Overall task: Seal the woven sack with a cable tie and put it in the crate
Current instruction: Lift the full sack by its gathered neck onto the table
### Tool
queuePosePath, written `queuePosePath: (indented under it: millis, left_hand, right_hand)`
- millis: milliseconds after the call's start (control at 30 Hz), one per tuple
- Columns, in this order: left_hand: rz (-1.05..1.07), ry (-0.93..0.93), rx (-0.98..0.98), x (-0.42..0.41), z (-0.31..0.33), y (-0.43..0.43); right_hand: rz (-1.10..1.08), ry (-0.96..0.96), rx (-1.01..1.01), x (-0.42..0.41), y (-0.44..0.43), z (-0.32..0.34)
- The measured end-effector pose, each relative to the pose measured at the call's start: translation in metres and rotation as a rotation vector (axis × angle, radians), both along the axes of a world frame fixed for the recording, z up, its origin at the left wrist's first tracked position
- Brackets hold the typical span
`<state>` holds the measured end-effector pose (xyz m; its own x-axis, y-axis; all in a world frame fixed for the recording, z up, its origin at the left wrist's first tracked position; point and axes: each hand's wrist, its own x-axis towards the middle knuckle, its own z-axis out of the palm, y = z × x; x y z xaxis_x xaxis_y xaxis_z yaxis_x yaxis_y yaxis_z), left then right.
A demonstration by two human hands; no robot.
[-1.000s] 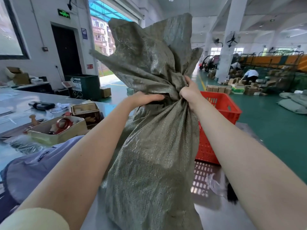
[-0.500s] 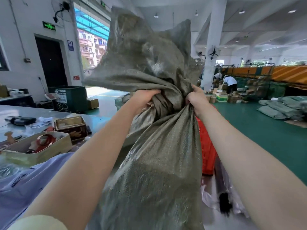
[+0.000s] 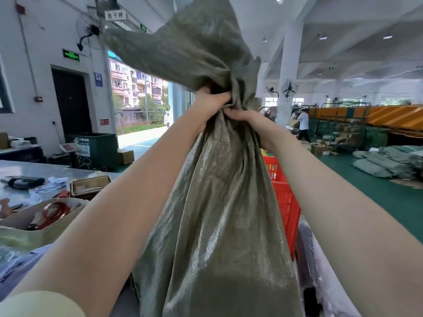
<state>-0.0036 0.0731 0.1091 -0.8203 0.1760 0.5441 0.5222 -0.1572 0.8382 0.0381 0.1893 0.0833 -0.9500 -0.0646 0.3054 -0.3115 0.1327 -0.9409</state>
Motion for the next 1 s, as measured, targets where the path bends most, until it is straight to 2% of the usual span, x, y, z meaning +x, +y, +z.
queuePosePath:
  millis: [167, 300, 367, 467, 533, 633, 667, 700, 733, 833, 967, 1000]
  left_hand:
    - [-0.105, 0.054, -0.124, 0.023, 0.017, 0.009]
    - [-0.232, 0.054, -0.175, 0.004, 0.016, -0.007]
    - [-0.084, 0.060, -0.203, -0.009, 0.011, -0.014]
    - [0.300, 0.051, -0.210, -0.017, -0.004, -0.017]
    - [0.472, -0.069, -0.371, -0.022, -0.015, -0.023]
    - [0.252, -0.333, -0.878, -0.019, -0.027, -0.030]
    - [0.187, -0.353, -0.987, -0.017, -0.029, -0.030]
    - [0.151, -0.337, -1.001, -0.017, -0.030, -0.030]
    - [0.092, -0.326, -0.933, -0.017, -0.031, -0.026]
    - [-0.076, -0.433, -0.494, -0.019, -0.031, -0.015]
    - [0.146, -0.029, -0.281, -0.016, -0.017, 0.009]
    - [0.142, 0.009, -0.233, -0.011, -0.009, 0.013]
  right_hand:
    - [-0.102, 0.066, -0.191, -0.004, -0.002, 0.004]
    - [-0.198, 0.095, -0.331, -0.010, 0.006, 0.004]
    - [-0.273, 0.129, -0.349, -0.010, 0.010, 0.002]
    - [-0.300, 0.054, -0.378, -0.006, 0.017, 0.000]
    - [-0.337, 0.010, -0.421, -0.005, 0.022, -0.001]
    - [-0.340, 0.033, -0.465, -0.005, 0.033, 0.000]
    - [-0.318, 0.032, -0.471, -0.006, 0.037, -0.001]
    - [-0.306, 0.025, -0.478, -0.006, 0.038, -0.001]
    - [-0.315, 0.015, -0.483, -0.006, 0.041, -0.001]
    - [-0.325, -0.019, -0.467, 0.000, 0.039, 0.002]
    - [-0.375, -0.001, -0.328, 0.006, 0.035, 0.010]
    - [-0.387, 0.007, -0.266, 0.007, 0.034, 0.012]
